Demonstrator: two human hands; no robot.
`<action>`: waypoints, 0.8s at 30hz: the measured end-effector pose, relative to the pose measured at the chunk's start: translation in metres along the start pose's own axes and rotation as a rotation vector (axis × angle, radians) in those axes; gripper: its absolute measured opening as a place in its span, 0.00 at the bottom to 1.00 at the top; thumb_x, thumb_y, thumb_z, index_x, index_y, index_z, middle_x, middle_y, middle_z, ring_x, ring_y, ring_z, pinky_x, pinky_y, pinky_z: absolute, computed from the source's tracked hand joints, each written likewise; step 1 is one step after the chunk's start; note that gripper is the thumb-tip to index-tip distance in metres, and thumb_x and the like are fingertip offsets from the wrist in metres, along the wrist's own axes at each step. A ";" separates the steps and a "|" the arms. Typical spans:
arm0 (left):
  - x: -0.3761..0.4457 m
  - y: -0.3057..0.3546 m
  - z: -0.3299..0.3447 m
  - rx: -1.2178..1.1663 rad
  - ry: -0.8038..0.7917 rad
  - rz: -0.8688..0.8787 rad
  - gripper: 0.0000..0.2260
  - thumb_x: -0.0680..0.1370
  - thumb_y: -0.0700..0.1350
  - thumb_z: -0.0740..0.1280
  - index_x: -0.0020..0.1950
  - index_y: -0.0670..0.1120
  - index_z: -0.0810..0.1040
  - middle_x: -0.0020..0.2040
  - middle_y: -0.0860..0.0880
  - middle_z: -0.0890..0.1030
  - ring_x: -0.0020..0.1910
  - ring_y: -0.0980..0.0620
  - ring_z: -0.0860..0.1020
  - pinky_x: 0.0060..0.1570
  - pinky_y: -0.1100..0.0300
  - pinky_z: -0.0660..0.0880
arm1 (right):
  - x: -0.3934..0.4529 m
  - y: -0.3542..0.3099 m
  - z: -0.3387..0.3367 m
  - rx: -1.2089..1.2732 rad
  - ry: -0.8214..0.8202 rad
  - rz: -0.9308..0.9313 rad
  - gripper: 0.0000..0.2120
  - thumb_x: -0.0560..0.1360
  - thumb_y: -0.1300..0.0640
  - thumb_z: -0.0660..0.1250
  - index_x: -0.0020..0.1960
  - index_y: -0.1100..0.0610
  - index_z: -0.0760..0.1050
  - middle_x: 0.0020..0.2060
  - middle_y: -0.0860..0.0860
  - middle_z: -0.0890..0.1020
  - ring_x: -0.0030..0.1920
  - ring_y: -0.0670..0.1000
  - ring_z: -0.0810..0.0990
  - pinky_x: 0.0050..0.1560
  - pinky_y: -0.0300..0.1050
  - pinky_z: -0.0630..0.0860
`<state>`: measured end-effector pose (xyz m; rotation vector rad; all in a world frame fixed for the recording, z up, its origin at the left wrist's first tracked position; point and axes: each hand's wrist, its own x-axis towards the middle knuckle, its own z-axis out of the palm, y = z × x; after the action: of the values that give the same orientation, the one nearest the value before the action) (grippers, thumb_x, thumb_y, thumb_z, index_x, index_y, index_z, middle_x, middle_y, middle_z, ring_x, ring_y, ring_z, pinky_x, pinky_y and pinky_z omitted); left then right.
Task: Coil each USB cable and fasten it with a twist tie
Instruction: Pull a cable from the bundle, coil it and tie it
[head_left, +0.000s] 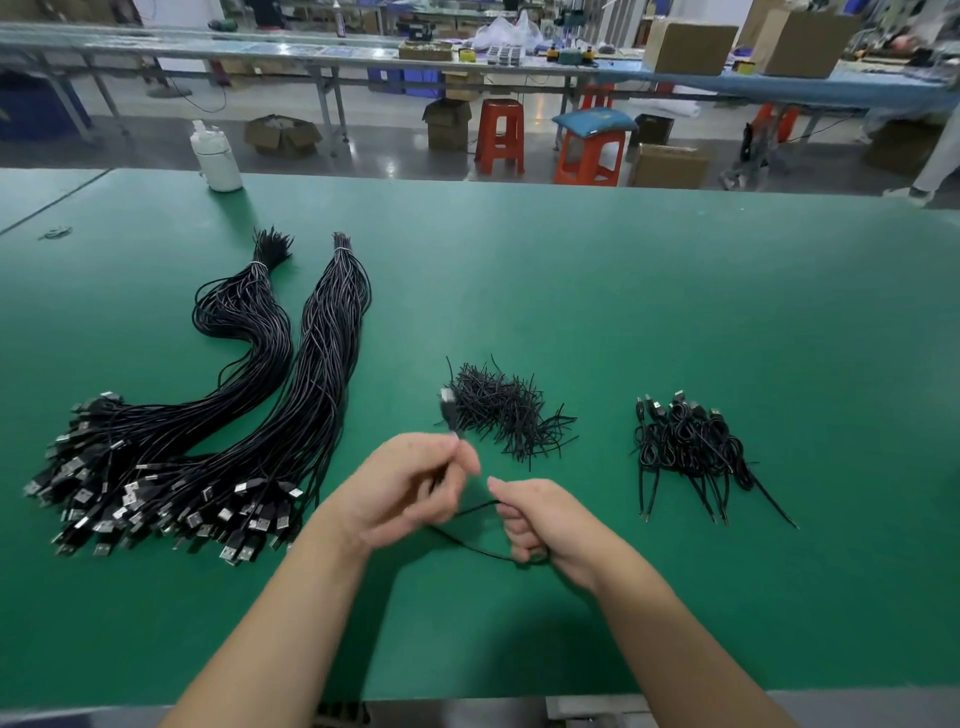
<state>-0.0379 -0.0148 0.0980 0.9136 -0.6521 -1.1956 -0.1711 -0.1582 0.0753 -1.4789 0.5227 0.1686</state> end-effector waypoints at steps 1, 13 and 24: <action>-0.003 0.000 0.000 0.173 -0.090 -0.083 0.15 0.82 0.45 0.59 0.49 0.38 0.81 0.30 0.44 0.81 0.18 0.56 0.66 0.22 0.67 0.64 | -0.001 -0.003 -0.002 0.011 -0.008 0.004 0.22 0.82 0.47 0.61 0.30 0.49 0.65 0.25 0.48 0.58 0.25 0.49 0.54 0.27 0.40 0.63; -0.002 -0.033 0.015 1.568 0.009 -0.262 0.14 0.84 0.48 0.56 0.43 0.46 0.76 0.43 0.49 0.85 0.43 0.50 0.81 0.47 0.58 0.76 | -0.006 -0.008 0.001 -0.812 0.246 -0.057 0.13 0.81 0.52 0.60 0.40 0.56 0.73 0.29 0.47 0.72 0.30 0.49 0.67 0.29 0.44 0.62; 0.017 -0.027 0.023 -0.071 0.845 0.319 0.15 0.86 0.42 0.53 0.56 0.35 0.76 0.49 0.39 0.85 0.50 0.43 0.85 0.48 0.55 0.82 | -0.001 0.018 0.014 -0.074 0.045 -0.063 0.21 0.84 0.45 0.56 0.35 0.51 0.71 0.25 0.46 0.63 0.26 0.48 0.55 0.30 0.46 0.51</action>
<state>-0.0653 -0.0395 0.0854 1.0945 -0.0584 -0.4627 -0.1768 -0.1425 0.0595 -1.5724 0.5096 0.1060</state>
